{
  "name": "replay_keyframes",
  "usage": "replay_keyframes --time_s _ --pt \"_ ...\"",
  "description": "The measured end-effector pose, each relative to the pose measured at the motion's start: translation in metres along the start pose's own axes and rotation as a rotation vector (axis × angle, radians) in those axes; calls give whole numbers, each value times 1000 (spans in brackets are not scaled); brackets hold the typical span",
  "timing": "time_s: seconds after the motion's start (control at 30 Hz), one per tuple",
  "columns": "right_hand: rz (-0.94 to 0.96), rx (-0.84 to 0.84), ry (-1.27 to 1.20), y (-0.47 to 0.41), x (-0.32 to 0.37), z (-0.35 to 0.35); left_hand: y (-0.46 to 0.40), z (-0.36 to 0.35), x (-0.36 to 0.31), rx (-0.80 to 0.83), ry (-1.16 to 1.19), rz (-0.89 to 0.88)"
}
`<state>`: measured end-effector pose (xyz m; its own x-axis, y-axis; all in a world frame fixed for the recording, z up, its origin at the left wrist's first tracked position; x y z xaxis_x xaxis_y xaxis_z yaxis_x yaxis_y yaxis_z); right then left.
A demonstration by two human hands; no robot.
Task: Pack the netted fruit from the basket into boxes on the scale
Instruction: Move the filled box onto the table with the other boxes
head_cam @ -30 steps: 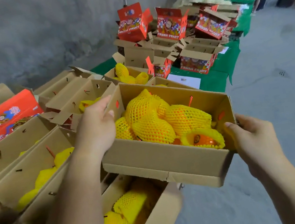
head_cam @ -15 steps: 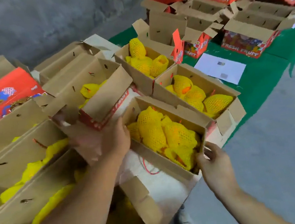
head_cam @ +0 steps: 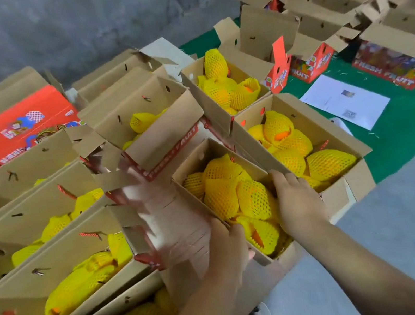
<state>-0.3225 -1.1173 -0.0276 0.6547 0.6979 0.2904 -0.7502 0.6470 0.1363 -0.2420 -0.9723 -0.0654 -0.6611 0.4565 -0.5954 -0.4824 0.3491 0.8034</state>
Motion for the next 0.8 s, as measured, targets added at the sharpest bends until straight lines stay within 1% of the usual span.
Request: replay_keyframes --time_s 0.1,0.2,0.3,0.37,0.43,0.5,0.57,0.63,0.7,0.77,0.8 --pt "17 -7 -15 5 -5 -5 -9 12 -14 -143 -236 -181" --pt "44 -46 -89 15 -4 -9 -14 22 -39 -129 -322 -282" --pt "58 -81 -67 24 7 -9 -14 32 -56 -151 -407 -369" --pt "99 -118 -46 27 18 -9 -15 38 -54 -117 -374 -344" --pt "157 -158 -70 29 35 -8 -12 46 -39 -74 -275 -289" --pt "230 -182 -129 31 59 -8 -1 60 -20 -87 -185 -267" --pt "337 -198 -189 36 88 -10 18 79 -4 -131 -161 -298" --pt "498 -228 -204 45 116 -17 44 100 6 -142 -147 -370" --pt "635 -148 -216 58 143 -29 71 127 10 -201 -190 -491" --pt "667 5 -316 71 163 -43 96 163 14 -321 -279 -606" --pt "660 90 -360 77 170 -52 106 185 19 -398 -296 -632"
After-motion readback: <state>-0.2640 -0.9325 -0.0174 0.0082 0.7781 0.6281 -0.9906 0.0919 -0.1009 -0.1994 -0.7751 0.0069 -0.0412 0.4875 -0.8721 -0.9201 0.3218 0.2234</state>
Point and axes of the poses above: each hand's wrist, its own y-axis away from the middle knuckle, its own z-axis out of the back of the hand, x = y × z, the point moved 2 cm from there along -y, towards the middle knuckle, and after that the axes turned 11 degrees about z, right-handed, at the moved point
